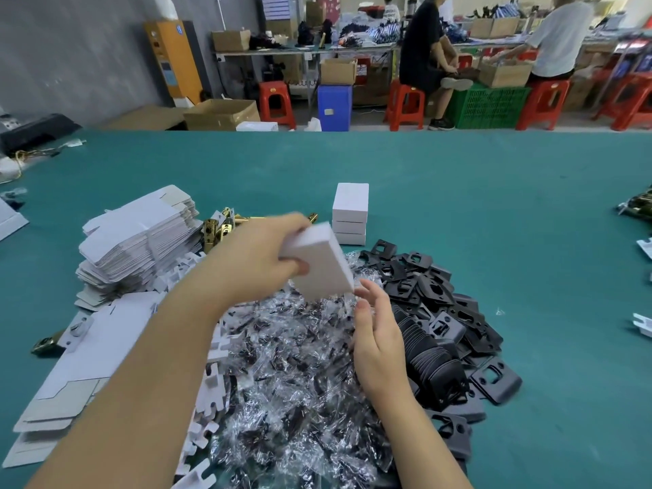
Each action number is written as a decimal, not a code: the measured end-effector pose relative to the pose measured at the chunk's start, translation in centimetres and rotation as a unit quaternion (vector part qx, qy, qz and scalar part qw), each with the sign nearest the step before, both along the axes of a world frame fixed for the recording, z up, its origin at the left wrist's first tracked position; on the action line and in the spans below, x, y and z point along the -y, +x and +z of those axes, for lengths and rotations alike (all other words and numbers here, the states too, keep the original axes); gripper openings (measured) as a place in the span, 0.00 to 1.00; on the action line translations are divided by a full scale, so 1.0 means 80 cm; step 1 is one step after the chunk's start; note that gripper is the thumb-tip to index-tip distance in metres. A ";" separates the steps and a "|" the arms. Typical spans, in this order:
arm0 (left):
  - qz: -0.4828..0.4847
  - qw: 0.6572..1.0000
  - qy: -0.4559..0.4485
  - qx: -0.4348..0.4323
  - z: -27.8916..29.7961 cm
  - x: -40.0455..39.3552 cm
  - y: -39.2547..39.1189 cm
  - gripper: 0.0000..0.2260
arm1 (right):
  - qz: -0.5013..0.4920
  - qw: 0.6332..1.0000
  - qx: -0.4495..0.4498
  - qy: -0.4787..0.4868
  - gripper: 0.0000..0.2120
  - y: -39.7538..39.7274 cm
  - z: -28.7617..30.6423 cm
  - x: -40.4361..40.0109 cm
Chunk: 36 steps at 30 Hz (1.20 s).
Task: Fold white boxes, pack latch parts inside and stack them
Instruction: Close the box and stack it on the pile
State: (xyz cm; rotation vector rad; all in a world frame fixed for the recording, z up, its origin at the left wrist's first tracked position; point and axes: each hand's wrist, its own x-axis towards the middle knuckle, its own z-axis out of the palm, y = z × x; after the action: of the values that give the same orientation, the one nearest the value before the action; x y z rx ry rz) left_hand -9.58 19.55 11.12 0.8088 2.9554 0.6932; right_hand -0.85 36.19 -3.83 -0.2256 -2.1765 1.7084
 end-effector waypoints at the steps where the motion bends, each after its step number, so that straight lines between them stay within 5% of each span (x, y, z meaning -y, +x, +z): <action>1: 0.018 0.998 0.039 -0.039 0.004 -0.003 -0.009 0.17 | 0.000 1.000 0.005 0.005 0.23 -0.001 0.000 0.001; 6: 0.082 0.956 0.147 -0.238 -0.005 -0.066 -0.065 0.13 | -0.002 0.999 0.023 0.039 0.28 -0.002 0.004 0.005; 10: 0.136 0.946 0.075 -0.284 -0.038 -0.119 -0.112 0.08 | -0.010 0.997 0.027 0.078 0.23 -0.005 0.003 0.006; 14: 0.133 0.959 -0.050 -0.244 -0.078 -0.153 -0.144 0.14 | -0.014 0.995 0.032 0.096 0.22 -0.007 0.001 0.004; 19: 0.059 0.983 -0.086 -0.152 -0.121 -0.161 -0.162 0.24 | -0.019 0.995 0.040 0.092 0.22 -0.010 -0.004 0.003; 23: 0.036 0.994 -0.053 -0.085 -0.121 -0.163 -0.175 0.31 | -0.019 0.995 0.042 0.089 0.23 -0.011 -0.004 0.005; 31: 0.035 0.997 0.063 0.019 -0.106 -0.145 -0.216 0.27 | -0.015 0.995 0.043 0.090 0.28 -0.012 -0.002 0.007; 36: 0.053 0.999 0.012 -0.001 -0.106 -0.156 -0.225 0.27 | -0.014 0.995 0.042 0.092 0.26 -0.012 -0.004 0.008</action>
State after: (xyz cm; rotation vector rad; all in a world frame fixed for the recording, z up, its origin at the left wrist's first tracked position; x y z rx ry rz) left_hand -27.62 32.04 2.62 0.6577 3.0166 0.7348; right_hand -1.85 35.58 -4.19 -0.2804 -2.3633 1.4965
